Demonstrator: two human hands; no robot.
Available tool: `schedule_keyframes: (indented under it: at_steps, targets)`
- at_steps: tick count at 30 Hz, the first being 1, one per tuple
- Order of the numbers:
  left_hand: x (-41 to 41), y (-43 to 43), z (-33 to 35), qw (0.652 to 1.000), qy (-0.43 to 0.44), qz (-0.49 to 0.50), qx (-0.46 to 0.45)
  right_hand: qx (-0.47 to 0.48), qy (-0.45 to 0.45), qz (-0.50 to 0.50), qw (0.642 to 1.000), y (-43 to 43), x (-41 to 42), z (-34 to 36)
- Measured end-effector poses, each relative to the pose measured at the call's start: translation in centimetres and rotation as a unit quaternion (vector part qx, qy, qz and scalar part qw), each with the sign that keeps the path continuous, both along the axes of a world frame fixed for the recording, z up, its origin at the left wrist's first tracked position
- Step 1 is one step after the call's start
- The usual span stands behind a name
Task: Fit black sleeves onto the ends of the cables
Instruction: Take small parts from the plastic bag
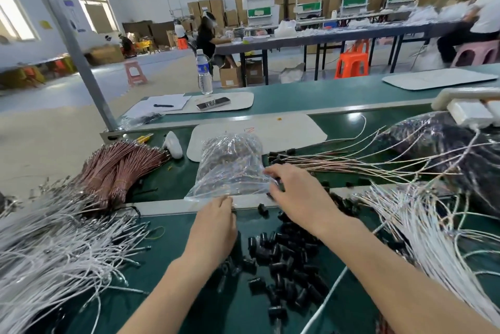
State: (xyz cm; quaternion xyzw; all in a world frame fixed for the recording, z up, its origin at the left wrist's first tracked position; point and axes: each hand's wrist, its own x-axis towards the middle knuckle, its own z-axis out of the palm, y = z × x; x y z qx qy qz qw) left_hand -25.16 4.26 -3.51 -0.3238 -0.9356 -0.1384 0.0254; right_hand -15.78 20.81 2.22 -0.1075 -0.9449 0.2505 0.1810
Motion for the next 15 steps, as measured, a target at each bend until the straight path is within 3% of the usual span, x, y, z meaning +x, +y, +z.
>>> schedule_keyframes:
  at_steps: [4, 8, 10, 15]
  targets:
    - [-1.6, 0.5, 0.7, 0.995, 0.093, -0.02, -0.005, 0.036, -0.021, 0.09, 0.995, -3.2, -1.9, -1.1]
    - [-4.3, 2.1, 1.4, 0.996, -0.043, -0.075, 0.001, 0.068, -0.105, 0.067, 0.99, -4.2, -4.4, -2.3]
    - [-5.4, 2.9, 1.4, 0.993, -0.071, -0.087, -0.022, 0.083, -0.139, 0.042, 0.986, -4.4, -5.6, -2.6]
    - [-7.6, 5.1, 1.4, 0.982, 0.014, -0.111, -0.155, 0.095, -0.182, 0.008, 0.979, -4.9, -7.8, -2.5]
